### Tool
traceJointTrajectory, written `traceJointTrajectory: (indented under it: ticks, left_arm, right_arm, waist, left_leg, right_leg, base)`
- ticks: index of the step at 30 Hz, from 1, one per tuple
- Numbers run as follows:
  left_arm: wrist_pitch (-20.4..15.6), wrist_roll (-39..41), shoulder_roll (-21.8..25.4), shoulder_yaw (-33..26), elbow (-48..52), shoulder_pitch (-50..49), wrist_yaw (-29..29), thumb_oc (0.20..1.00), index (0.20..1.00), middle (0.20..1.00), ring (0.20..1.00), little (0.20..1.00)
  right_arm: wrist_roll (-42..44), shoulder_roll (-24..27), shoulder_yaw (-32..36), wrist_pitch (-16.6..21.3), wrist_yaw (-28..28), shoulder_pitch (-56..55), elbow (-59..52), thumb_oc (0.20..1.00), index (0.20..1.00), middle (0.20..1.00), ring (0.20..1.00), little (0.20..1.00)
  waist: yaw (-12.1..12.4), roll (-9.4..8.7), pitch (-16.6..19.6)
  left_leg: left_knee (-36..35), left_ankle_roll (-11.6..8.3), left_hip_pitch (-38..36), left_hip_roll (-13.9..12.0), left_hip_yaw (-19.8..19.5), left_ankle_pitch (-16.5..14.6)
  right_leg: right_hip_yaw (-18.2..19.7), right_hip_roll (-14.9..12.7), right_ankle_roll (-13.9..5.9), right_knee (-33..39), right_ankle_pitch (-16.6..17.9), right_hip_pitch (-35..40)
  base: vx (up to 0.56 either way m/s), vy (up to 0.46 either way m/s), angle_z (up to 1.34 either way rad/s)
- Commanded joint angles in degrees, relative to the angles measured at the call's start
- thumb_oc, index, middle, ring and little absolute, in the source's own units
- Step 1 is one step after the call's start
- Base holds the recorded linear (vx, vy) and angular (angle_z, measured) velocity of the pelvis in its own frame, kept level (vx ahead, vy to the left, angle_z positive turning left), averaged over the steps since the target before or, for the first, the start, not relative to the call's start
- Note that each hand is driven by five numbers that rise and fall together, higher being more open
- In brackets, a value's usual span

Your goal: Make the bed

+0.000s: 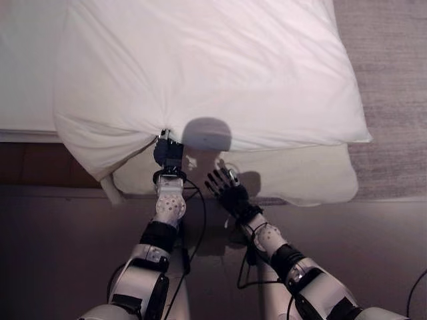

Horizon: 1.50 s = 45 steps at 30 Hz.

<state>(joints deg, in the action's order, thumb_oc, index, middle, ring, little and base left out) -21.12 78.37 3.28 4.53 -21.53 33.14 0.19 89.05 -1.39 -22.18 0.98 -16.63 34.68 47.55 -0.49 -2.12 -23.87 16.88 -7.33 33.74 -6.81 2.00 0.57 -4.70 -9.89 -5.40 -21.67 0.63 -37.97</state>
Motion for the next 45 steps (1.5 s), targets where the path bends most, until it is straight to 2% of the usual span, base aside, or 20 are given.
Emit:
traceJointTrajectory:
  ticks: [1, 6, 9, 15, 17, 21, 26, 29, 31, 35, 45]
  left_arm:
    - [-1.8, -1.4, -1.5, 5.0, 13.5, -0.3, -2.8, 0.200, 0.200, 0.200, 0.200, 0.200]
    - [-3.5, -4.3, 0.4, 5.9, 21.8, -5.3, 0.3, 0.200, 0.200, 0.200, 0.200, 0.200]
    - [-5.4, -6.2, 1.1, 4.5, 25.1, -7.5, 2.7, 0.200, 0.200, 0.200, 0.200, 0.200]
    - [-7.5, -10.9, 2.5, 1.6, 26.6, -9.4, 7.7, 0.200, 0.200, 0.200, 0.200, 0.200]
    - [-8.5, -14.4, 3.1, -1.1, 27.5, -10.1, 12.6, 0.200, 0.200, 0.200, 0.200, 0.200]
    - [-9.2, -17.7, 4.3, -5.5, 27.8, -11.9, 16.7, 0.200, 0.200, 0.200, 0.200, 0.200]
    - [-8.7, -26.1, 6.9, -13.0, 26.6, -13.3, 25.7, 0.200, 0.200, 0.200, 0.200, 0.200]
    - [-8.3, -29.3, 8.0, -16.3, 25.6, -13.3, 29.1, 0.200, 0.200, 0.200, 0.200, 0.200]
    - [-8.3, -29.5, 8.0, -16.3, 25.7, -13.2, 29.4, 0.200, 0.200, 0.200, 0.200, 0.200]
    - [-7.4, -32.4, 10.0, -20.7, 22.8, -13.4, 32.5, 0.200, 0.200, 0.200, 0.200, 0.200]
    - [-8.1, -33.3, 12.2, -26.2, 18.9, -14.1, 34.7, 0.200, 0.200, 0.200, 0.200, 0.200]
  right_arm:
    - [3.9, -2.7, 2.2, 1.6, 0.1, -0.5, -6.1, 1.000, 1.000, 1.000, 1.000, 1.000]
    - [5.1, -1.6, 3.2, 4.6, 1.2, 1.8, -11.7, 1.000, 1.000, 1.000, 1.000, 1.000]
    - [6.0, 0.1, 6.5, 7.4, 1.1, 4.1, -15.6, 1.000, 1.000, 1.000, 1.000, 1.000]
    - [6.2, 2.2, 10.2, 9.8, 1.0, 4.8, -19.7, 1.000, 1.000, 1.000, 1.000, 1.000]
    - [6.5, 3.4, 13.5, 12.2, 2.1, 4.7, -23.3, 1.000, 1.000, 1.000, 1.000, 1.000]
    - [7.0, 5.7, 17.9, 14.5, 3.4, 4.9, -25.6, 1.000, 1.000, 1.000, 1.000, 1.000]
    - [6.2, 8.8, 23.4, 18.0, 7.1, 6.1, -27.5, 1.000, 1.000, 1.000, 1.000, 1.000]
    - [5.1, 11.0, 24.9, 18.4, 9.0, 6.2, -27.0, 1.000, 1.000, 1.000, 1.000, 1.000]
    - [5.1, 11.1, 25.0, 18.4, 9.0, 6.3, -26.9, 1.000, 1.000, 1.000, 1.000, 1.000]
    - [3.3, 14.0, 27.3, 18.2, 10.7, 5.4, -25.7, 1.000, 1.000, 1.000, 1.000, 1.000]
    - [0.7, 20.3, 31.0, 16.3, 12.5, 2.9, -20.9, 1.000, 1.000, 1.000, 1.000, 1.000]
  waist:
    - [0.1, 2.46, 0.8]
    - [1.6, 3.66, 0.4]
    - [2.5, 4.76, 0.1]
    - [3.2, 5.36, 0.2]
    - [3.3, 5.60, 0.4]
    - [3.6, 6.01, 0.8]
    - [3.7, 6.33, 1.6]
    - [3.7, 6.18, 2.0]
    - [3.6, 6.19, 2.0]
    - [3.0, 5.85, 2.7]
    - [2.1, 5.36, 3.2]
  left_leg:
    - [-0.4, 3.59, 2.6, 3.7, -1.0, -0.1]
    - [0.2, 4.03, 2.9, 4.4, -1.9, -0.3]
    - [-0.1, 4.19, 2.5, 4.8, -2.1, -0.5]
    - [0.0, 4.44, 2.9, 5.2, -2.6, -0.3]
    - [-0.1, 4.48, 2.9, 5.4, -2.6, -0.3]
    - [0.1, 4.72, 3.0, 5.5, -2.8, -0.4]
    - [0.6, 4.82, 3.7, 5.4, -2.6, -0.7]
    - [0.8, 4.71, 3.9, 5.3, -2.5, -0.8]
    - [0.8, 4.70, 4.0, 5.3, -2.5, -0.8]
    - [1.2, 4.58, 4.2, 4.9, -2.2, -1.1]
    - [1.4, 4.19, 4.6, 4.5, -1.7, -1.1]
  right_leg:
    - [-1.2, 1.3, -1.44, 3.4, -0.2, 1.3]
    - [-1.9, 0.7, -1.38, 2.9, -0.6, 1.4]
    - [-2.3, 0.1, -1.65, 2.7, -1.1, 1.9]
    - [-2.7, -0.3, -1.67, 2.1, -1.1, 1.6]
    - [-3.0, -0.5, -1.84, 2.2, -1.3, 1.6]
    - [-3.0, -0.7, -2.01, 2.0, -1.4, 1.6]
    - [-2.8, -0.8, -2.08, 1.5, -1.6, 0.7]
    - [-2.7, -0.8, -2.07, 1.2, -1.8, 0.5]
    - [-2.7, -0.8, -2.07, 1.2, -1.8, 0.4]
    - [-2.4, -0.7, -2.03, 1.0, -1.9, 0.2]
    - [-1.9, -0.2, -1.92, 0.4, -2.3, -0.7]
  base:
    - [0.00, -0.006, 0.21]
    - [0.00, 0.006, 0.10]
    - [0.00, 0.032, 0.09]
    - [0.01, 0.017, 0.08]
    - [0.01, 0.021, 0.06]
    - [0.00, 0.000, 0.00]
    - [0.00, 0.000, 0.00]
    - [0.00, 0.000, 0.00]
    - [0.00, 0.000, 0.00]
    - [0.00, 0.000, 0.00]
    - [0.00, 0.000, 0.00]
